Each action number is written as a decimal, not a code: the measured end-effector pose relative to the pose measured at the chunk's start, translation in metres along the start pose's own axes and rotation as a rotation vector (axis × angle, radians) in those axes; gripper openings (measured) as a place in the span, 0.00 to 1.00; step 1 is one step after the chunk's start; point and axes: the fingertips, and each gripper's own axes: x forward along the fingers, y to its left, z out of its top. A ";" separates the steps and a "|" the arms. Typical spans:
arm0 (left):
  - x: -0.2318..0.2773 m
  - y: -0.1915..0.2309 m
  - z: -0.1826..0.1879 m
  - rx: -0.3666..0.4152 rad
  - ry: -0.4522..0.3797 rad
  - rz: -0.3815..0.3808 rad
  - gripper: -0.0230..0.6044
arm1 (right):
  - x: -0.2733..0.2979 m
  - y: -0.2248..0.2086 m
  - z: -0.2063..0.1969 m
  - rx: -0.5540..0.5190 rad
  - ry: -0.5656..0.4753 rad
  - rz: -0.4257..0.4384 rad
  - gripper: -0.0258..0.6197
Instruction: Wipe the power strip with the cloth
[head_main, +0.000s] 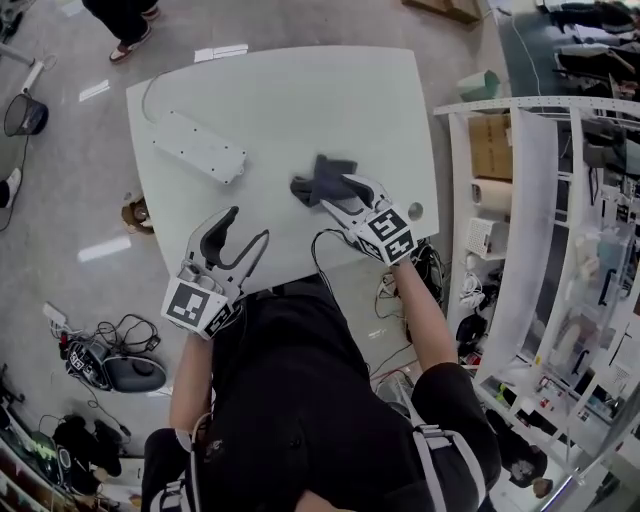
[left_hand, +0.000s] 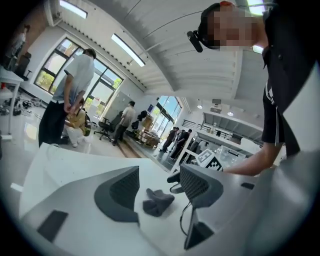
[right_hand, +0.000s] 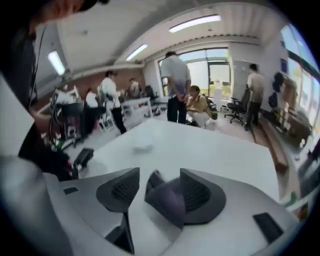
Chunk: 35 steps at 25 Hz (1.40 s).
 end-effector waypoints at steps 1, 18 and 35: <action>0.009 -0.012 -0.005 -0.010 0.013 -0.028 0.52 | 0.002 -0.003 -0.019 -0.095 0.087 -0.005 0.43; 0.039 -0.061 -0.033 -0.027 0.055 -0.006 0.52 | 0.083 -0.002 -0.027 -0.500 0.423 0.152 0.23; -0.022 0.032 -0.038 -0.215 -0.019 0.250 0.52 | 0.306 0.121 0.170 -1.083 0.368 0.369 0.23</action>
